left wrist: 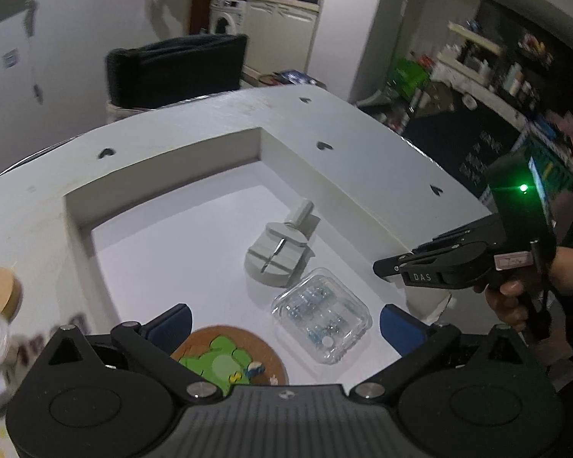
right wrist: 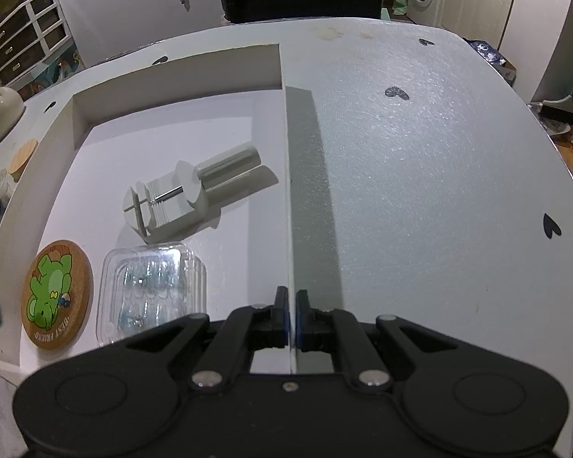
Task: Organize rigid objects
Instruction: 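Move the left gripper back out to the wooden half-moon block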
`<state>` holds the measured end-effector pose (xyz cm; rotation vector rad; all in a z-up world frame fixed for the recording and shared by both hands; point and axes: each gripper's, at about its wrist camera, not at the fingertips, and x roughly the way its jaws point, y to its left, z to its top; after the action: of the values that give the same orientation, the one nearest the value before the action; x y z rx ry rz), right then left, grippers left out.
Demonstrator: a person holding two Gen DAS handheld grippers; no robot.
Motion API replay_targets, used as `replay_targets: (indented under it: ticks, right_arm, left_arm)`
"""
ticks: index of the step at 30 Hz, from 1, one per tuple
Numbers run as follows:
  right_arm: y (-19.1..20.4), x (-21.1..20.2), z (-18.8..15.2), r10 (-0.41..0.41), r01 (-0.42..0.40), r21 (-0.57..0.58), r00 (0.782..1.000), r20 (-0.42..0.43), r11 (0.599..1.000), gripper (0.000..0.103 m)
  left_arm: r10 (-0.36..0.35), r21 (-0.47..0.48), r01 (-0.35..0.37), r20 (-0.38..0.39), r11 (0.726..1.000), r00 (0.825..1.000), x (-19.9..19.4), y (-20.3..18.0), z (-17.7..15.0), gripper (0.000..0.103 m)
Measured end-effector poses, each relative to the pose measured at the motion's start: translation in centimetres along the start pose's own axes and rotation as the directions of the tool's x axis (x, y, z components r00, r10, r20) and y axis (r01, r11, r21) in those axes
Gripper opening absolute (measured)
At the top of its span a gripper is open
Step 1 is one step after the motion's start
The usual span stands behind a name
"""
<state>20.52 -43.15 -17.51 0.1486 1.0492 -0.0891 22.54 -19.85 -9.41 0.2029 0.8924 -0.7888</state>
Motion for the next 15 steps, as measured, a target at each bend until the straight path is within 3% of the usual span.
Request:
replay_targets:
  ticks: [7, 15]
  right_arm:
    - [0.0, 0.0, -0.1, 0.002, -0.002, -0.009, 1.000, 0.005, 1.000, 0.005]
    - [-0.1, -0.1, -0.1, 0.006, -0.006, -0.014, 1.000, 0.004, 1.000, 0.005]
  left_arm:
    - [0.076, -0.105, -0.066, 0.098, 0.992, 0.992, -3.2, 0.7, -2.6, 0.103]
    - [0.207, -0.205, -0.176, 0.143, 0.963, 0.968, -6.0, 2.8, -5.8, 0.103]
